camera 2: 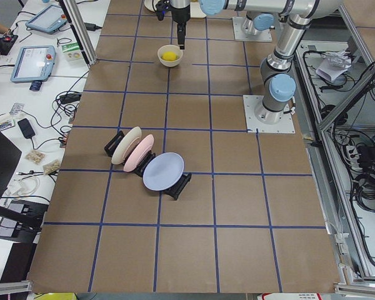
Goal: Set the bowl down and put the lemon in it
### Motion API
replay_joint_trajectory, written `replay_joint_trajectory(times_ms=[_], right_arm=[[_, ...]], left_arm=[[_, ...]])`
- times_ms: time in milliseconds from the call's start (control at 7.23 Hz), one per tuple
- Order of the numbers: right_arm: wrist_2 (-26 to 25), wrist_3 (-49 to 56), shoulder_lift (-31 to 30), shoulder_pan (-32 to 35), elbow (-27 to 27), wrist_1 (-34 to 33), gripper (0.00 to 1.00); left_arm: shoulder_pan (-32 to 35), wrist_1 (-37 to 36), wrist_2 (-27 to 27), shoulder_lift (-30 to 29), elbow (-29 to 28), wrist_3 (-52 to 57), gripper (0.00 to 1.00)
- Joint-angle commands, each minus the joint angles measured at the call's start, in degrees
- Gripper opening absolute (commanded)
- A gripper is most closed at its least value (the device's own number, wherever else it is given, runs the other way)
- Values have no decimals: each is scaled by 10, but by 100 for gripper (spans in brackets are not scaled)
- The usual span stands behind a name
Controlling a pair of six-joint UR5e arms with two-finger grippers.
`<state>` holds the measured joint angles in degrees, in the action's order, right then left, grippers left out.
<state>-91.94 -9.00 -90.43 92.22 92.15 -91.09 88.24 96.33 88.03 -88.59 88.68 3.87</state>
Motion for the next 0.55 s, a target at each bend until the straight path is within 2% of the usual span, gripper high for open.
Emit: replay_joint_trajectory(times_ms=[0,138,415], right_arm=[[4,3,-2,-1,0,15,100],[28,29,-2,-1,0,15,100],[20,36,-11,-9,0,14,100]], left_arm=[[-1,-1,-1,0,0,0,100],[0,-1,-1,0,0,0,100],[0,-1,-1,0,0,0,100]])
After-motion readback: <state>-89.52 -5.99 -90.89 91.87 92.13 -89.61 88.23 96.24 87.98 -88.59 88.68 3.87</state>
